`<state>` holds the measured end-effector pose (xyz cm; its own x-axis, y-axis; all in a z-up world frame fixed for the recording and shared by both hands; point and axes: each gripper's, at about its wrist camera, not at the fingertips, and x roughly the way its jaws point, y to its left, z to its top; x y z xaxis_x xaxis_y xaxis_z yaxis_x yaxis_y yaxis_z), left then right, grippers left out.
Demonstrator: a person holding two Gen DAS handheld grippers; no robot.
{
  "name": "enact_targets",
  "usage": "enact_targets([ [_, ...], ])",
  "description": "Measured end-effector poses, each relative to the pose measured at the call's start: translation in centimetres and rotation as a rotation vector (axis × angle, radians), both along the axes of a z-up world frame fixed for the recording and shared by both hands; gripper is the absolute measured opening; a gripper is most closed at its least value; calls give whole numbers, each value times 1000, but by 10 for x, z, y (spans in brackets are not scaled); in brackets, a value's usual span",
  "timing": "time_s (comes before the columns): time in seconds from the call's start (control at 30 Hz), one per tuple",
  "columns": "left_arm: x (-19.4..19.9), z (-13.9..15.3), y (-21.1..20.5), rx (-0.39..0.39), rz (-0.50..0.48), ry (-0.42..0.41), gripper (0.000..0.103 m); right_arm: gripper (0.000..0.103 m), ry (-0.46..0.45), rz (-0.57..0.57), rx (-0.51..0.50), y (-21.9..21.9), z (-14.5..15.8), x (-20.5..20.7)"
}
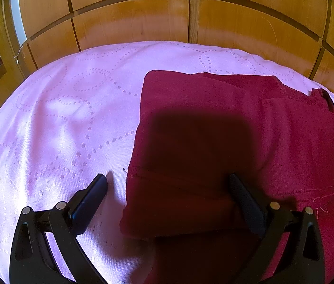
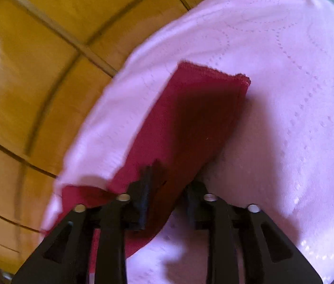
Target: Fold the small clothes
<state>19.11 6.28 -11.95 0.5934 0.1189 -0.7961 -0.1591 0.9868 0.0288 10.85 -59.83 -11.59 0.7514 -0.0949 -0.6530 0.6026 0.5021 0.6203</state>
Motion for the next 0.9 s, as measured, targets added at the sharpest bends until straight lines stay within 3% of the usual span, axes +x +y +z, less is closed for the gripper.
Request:
enact_targets([
  [0.1,0,1,-3,15,3,8,101,57,-128,-63,77,-11,-3,-15],
  [0.17,0,3,-4,21,5,14,101,56,-137,-69,106,-15,-8,-14],
  [0.23,0,3,-3,7,16,23,101,41,-113,-59,98,-14,-10,-9],
  [0.3,-1,2,0,-30,28,31,101,16,-91,-63,110,-15,-12,-6],
  [0.4,-1,2,5,-64,27,35,101,7,-109,-86,152,-15,-14,-11],
  [0.63,-2,1,3,-53,27,33,101,7,-126,-29,4,0,39,-17],
  [0.9,-13,18,16,-134,-4,6,101,7,-156,58,-81,30,98,-6],
])
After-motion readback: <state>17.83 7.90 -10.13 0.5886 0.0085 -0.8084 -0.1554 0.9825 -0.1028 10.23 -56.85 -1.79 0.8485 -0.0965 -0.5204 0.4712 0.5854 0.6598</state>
